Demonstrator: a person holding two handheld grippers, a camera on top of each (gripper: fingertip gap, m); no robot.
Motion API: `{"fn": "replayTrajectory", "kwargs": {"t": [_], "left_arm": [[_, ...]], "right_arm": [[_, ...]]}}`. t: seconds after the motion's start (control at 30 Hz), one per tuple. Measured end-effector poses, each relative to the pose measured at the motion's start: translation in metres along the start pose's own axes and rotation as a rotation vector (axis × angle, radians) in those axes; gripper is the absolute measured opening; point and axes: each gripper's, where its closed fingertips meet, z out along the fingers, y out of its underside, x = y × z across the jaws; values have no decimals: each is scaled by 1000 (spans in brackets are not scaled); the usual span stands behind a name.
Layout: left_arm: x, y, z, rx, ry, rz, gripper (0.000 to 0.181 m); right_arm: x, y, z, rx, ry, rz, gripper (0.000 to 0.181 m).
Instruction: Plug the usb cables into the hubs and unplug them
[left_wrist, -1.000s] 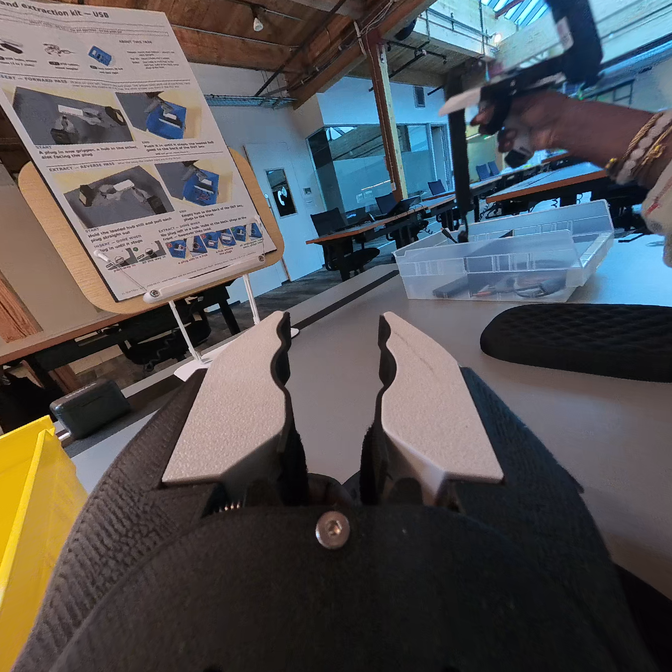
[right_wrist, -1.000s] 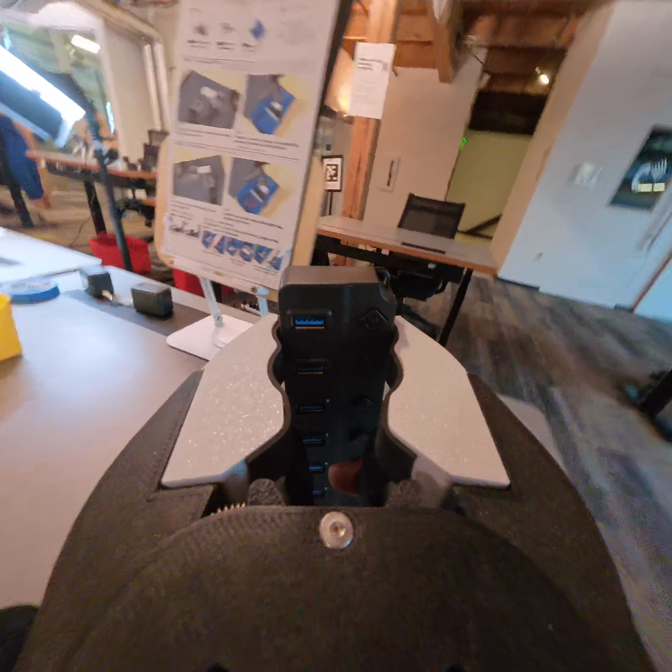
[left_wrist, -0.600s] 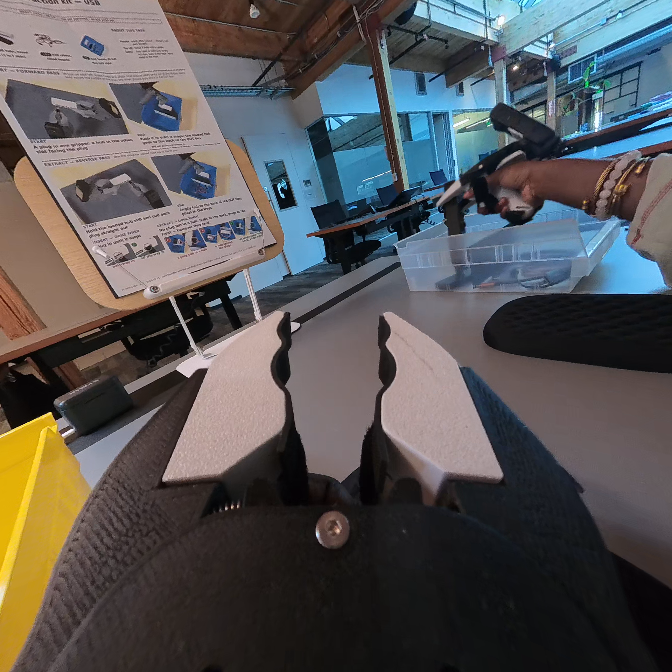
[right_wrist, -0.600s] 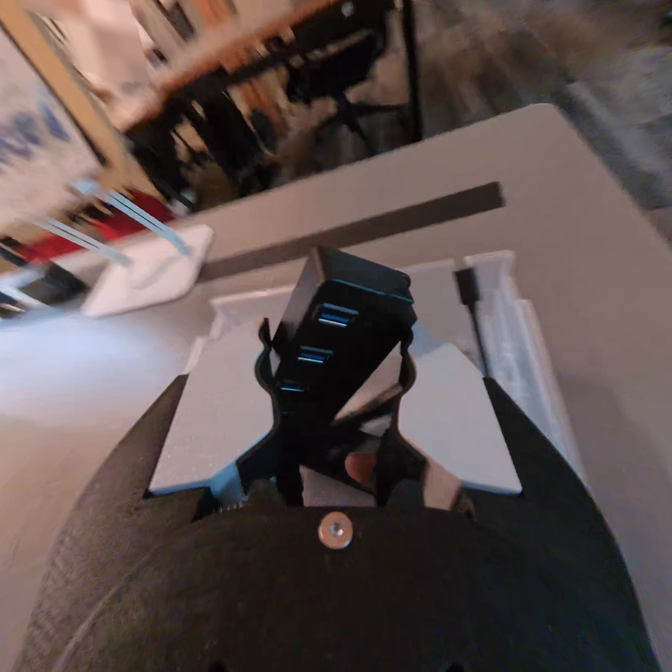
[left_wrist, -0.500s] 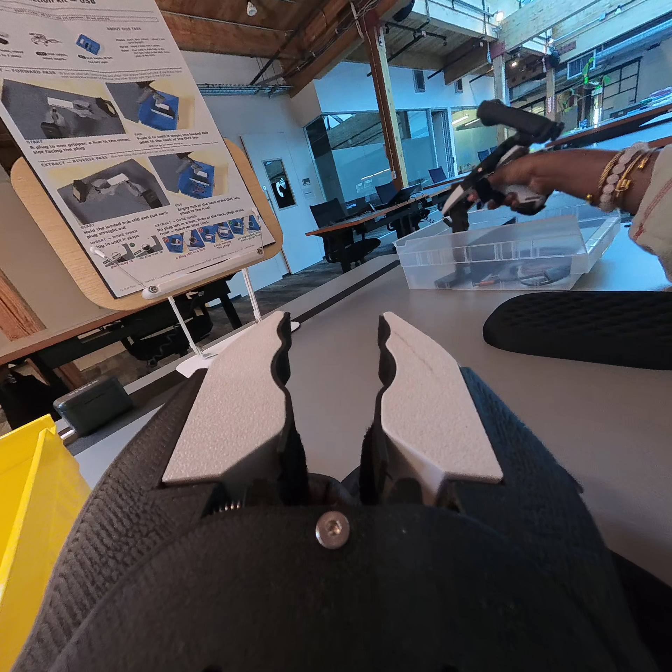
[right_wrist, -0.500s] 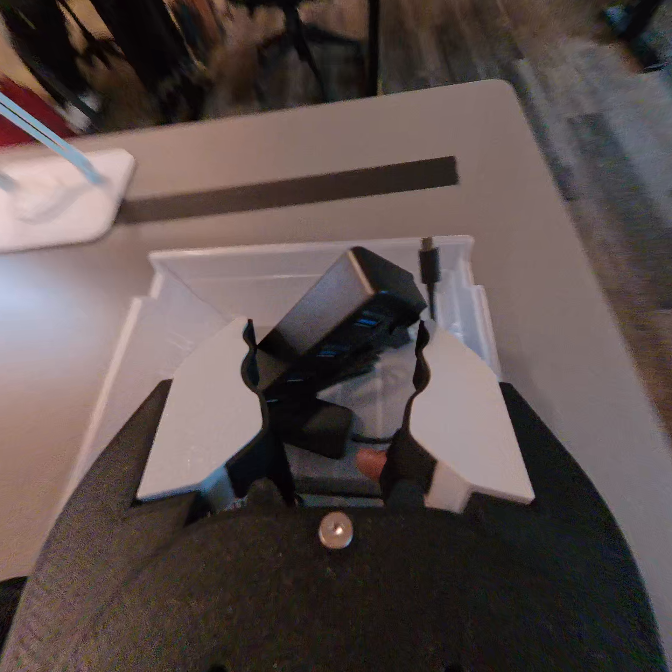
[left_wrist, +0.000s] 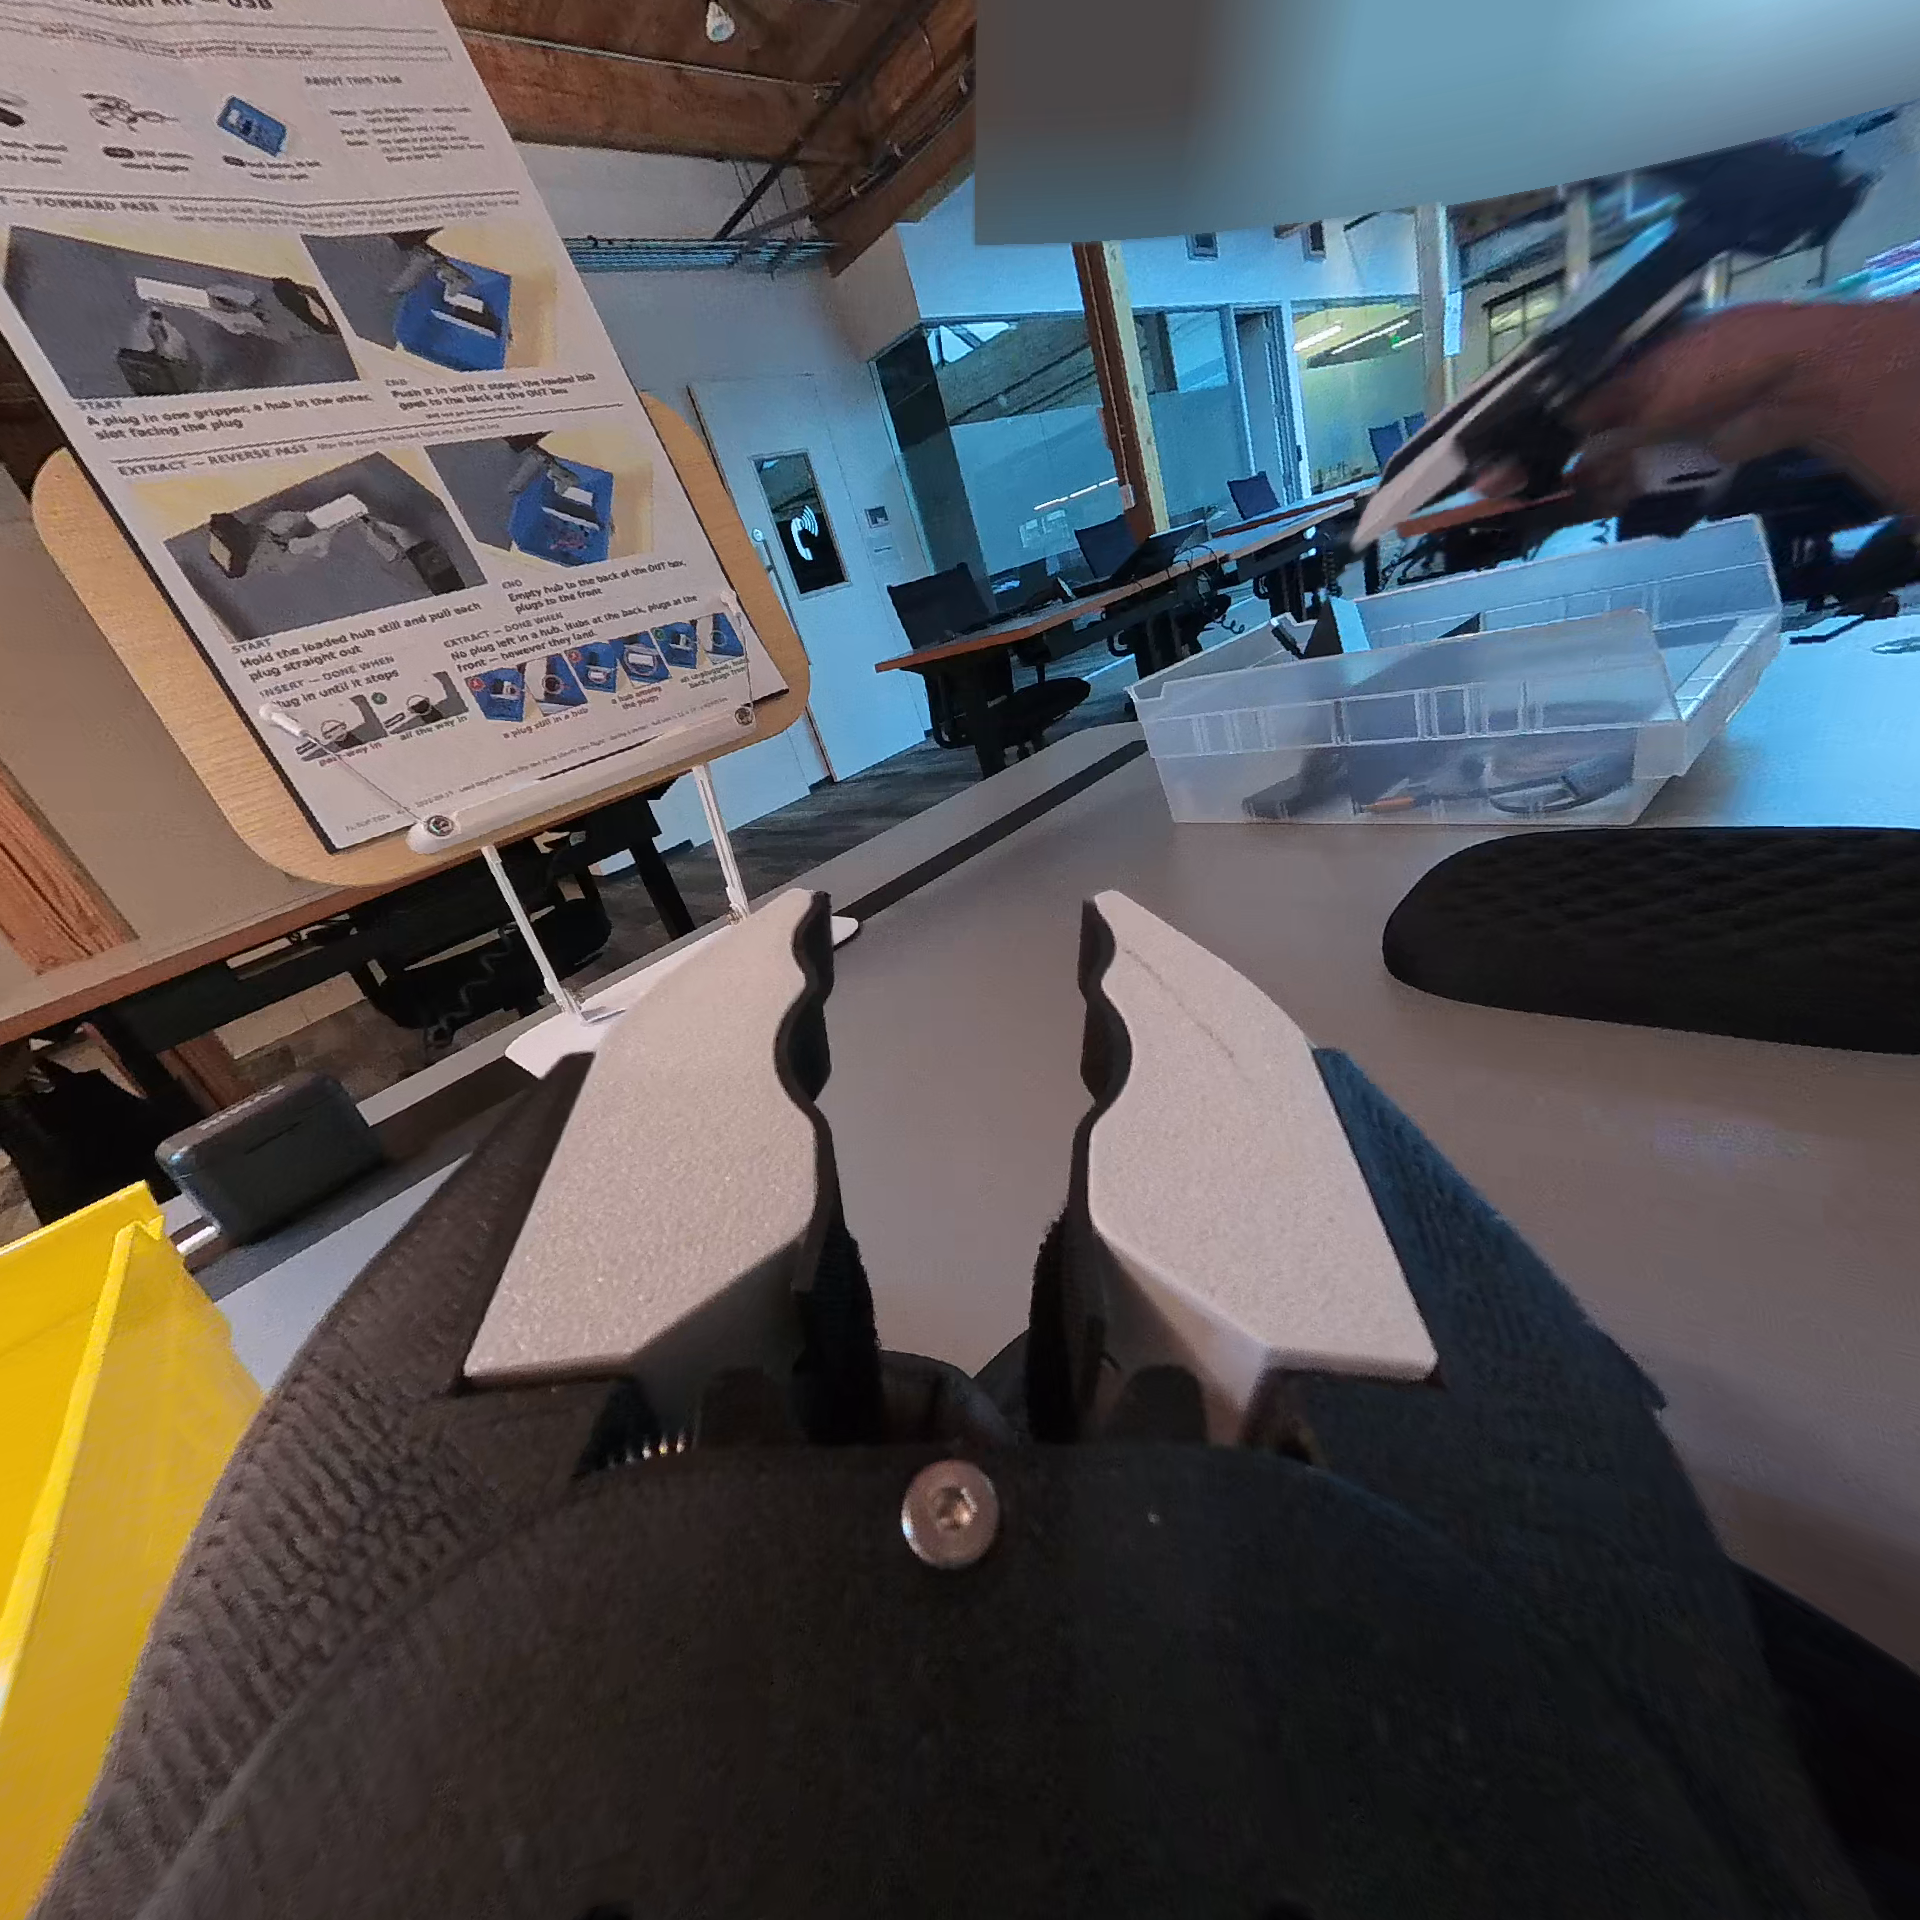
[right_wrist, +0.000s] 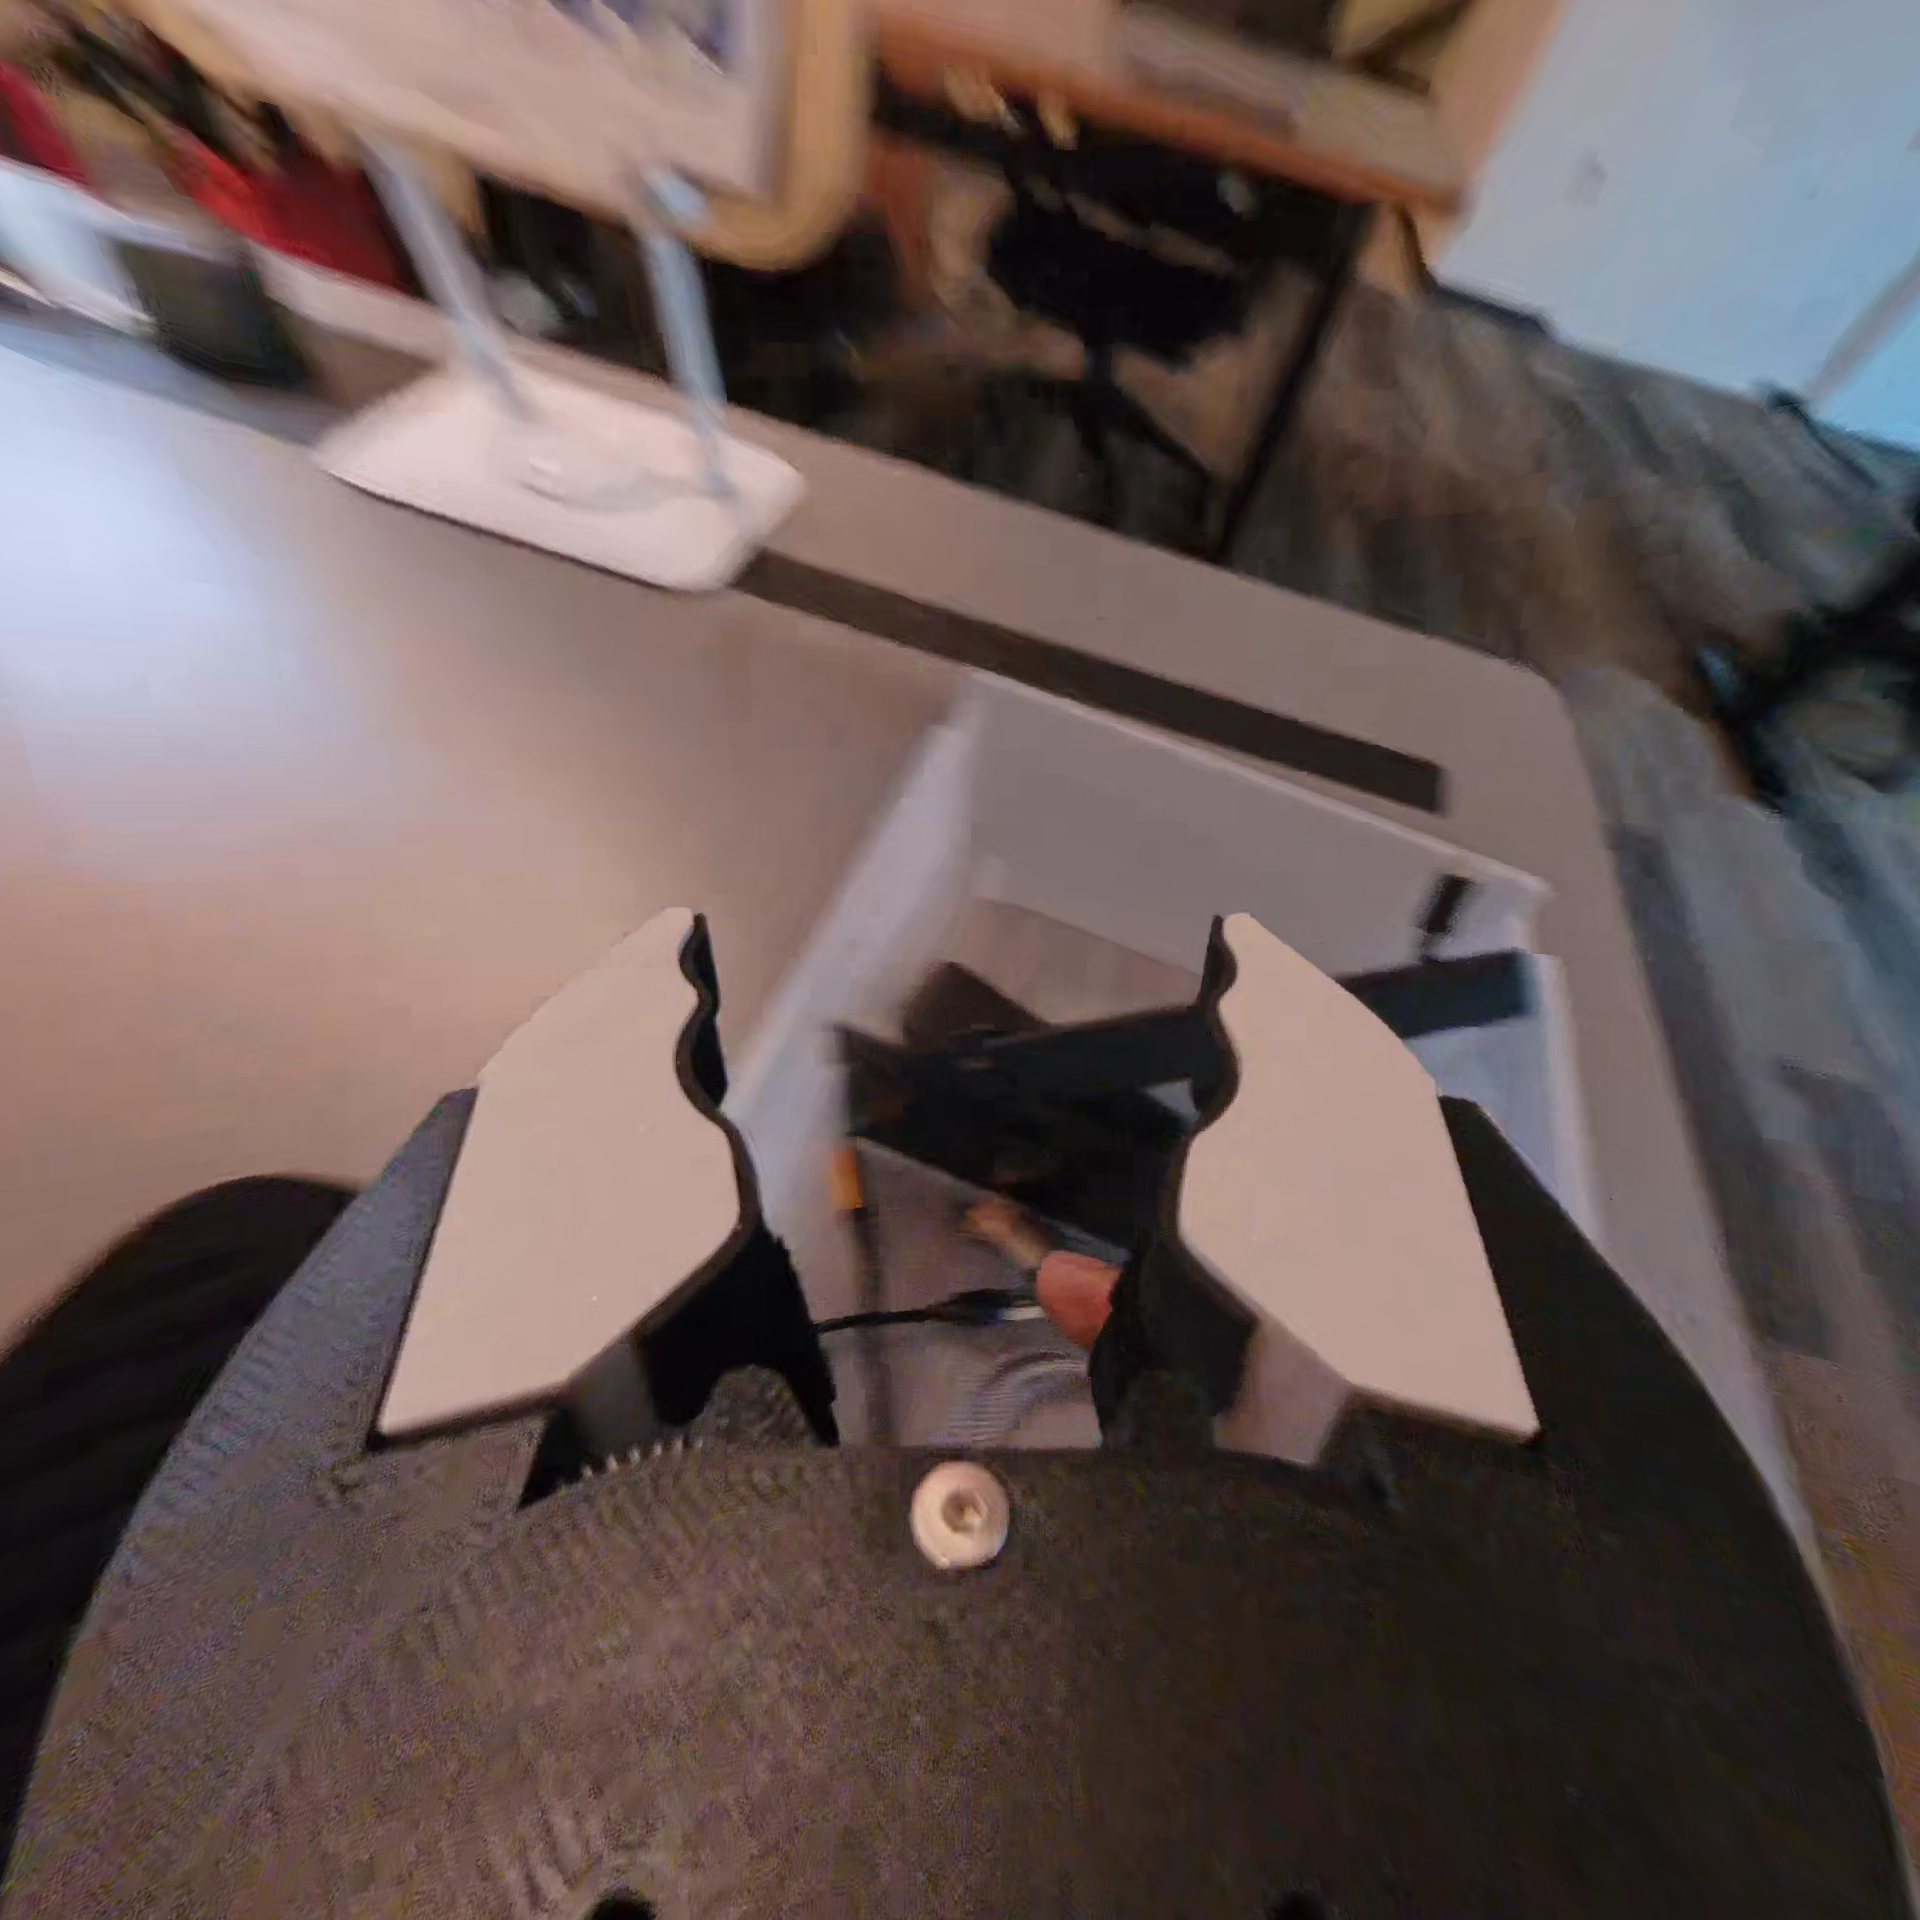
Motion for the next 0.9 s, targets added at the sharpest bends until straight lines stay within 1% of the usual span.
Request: {"fn": "replayTrajectory", "kwargs": {"t": [0.07,0.13,0.17,0.23,0.3,0.37,0.4,0.43,0.47,0.5,0.57,0.67,0.77,0.9], "left_arm": [[2,1,1,-8,6,2,46],[4,3,2,-14,17,4,46],[5,3,2,-16,20,7,46],[6,4,3,-20,23,13,46],[6,3,4,-18,21,16,46],[5,2,4,-16,18,18,46],[5,3,4,-18,15,20,46],[4,3,5,-22,12,23,46],[3,5,5,-28,8,27,46],[2,6,5,-33,4,31,46],[1,7,5,-39,0,33,46],[3,7,5,-41,6,32,45],[4,8,5,-48,10,44,46],[4,8,5,-54,7,57,45]], "right_arm": [[-42,-2,-37,108,-118,20,86],[-70,20,-62,91,-162,-14,87],[-82,37,-68,54,-179,-57,95],[-101,68,-70,9,-211,-190,105],[-112,96,-62,-51,-242,-276,105],[-107,120,-47,-190,-214,-295,97],[-103,129,-40,-263,-187,-305,83],[-102,138,-33,-326,-176,-325,60],[-101,142,-28,-361,-152,-357,44],[-96,141,-23,-362,-93,-406,26],[-94,137,-17,-357,-45,-474,26],[-98,130,-7,-330,-21,-460,25],[-104,124,2,-302,-26,-453,26],[-117,118,13,-320,-59,-521,26]]}}
